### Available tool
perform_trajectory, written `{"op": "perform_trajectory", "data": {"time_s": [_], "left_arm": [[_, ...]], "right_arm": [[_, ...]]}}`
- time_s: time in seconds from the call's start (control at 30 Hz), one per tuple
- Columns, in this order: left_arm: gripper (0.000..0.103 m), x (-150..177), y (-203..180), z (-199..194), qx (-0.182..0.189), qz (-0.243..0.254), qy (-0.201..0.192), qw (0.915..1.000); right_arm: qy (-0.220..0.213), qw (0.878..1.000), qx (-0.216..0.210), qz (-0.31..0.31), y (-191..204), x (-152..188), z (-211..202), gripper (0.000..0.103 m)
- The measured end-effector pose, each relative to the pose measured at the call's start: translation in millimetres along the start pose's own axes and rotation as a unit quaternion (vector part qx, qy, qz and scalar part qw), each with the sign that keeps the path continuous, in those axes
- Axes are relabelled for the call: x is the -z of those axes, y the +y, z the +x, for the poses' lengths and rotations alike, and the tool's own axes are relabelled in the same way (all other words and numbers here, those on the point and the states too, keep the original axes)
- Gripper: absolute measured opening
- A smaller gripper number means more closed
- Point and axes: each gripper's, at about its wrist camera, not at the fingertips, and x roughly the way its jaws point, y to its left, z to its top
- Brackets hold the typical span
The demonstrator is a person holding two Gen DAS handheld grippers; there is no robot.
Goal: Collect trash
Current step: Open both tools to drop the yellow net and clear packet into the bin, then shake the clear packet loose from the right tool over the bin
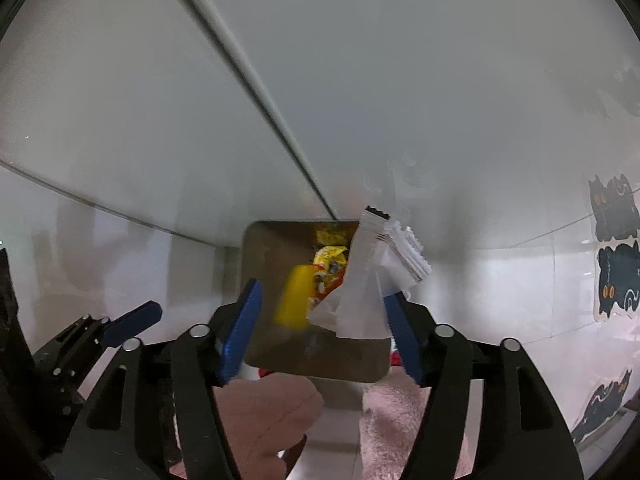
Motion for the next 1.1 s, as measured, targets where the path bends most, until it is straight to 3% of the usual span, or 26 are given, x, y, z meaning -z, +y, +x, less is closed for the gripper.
{"op": "perform_trajectory", "data": {"time_s": [0.23, 0.33, 0.63, 0.7, 0.8, 0.83, 1.0, 1.1], "left_arm": [[0.082, 4.8, -8.5, -35.0, -0.017, 0.008, -0.027, 0.9995], [0.087, 5.4, -8.6, -48.7, -0.019, 0.005, -0.037, 0.9991], [0.088, 6.3, -8.0, -79.2, -0.032, 0.013, -0.06, 0.9976], [0.088, 6.7, -9.7, -85.7, -0.033, 0.016, -0.066, 0.9972], [0.088, 7.8, -13.1, -95.0, -0.033, 0.019, -0.074, 0.9965], [0.088, 7.7, -12.9, -95.0, -0.032, 0.02, -0.076, 0.9964], [0.088, 8.4, -18.2, -107.3, -0.034, 0.025, -0.087, 0.9953], [0.088, 9.1, -18.3, -111.7, -0.033, 0.026, -0.091, 0.9949]], "right_arm": [[-0.008, 1.0, -0.01, 0.008, 9.9, 0.1, -22.1, 0.1], [-0.01, 1.0, -0.011, 0.013, 12.9, -0.3, -31.3, 0.1], [-0.026, 1.0, -0.002, -0.002, 23.4, 0.6, -59.6, 0.099], [-0.03, 1.0, 0.0, -0.008, 25.9, 2.6, -64.3, 0.091], [-0.028, 0.999, 0.011, -0.026, 30.3, 5.4, -72.9, 0.047], [-0.027, 0.999, 0.014, -0.031, 31.0, 5.7, -74.6, 0.043], [-0.04, 0.999, 0.012, -0.027, 29.8, 7.9, -87.4, 0.052], [-0.046, 0.999, 0.008, -0.025, 29.8, 7.9, -91.5, 0.053]]}}
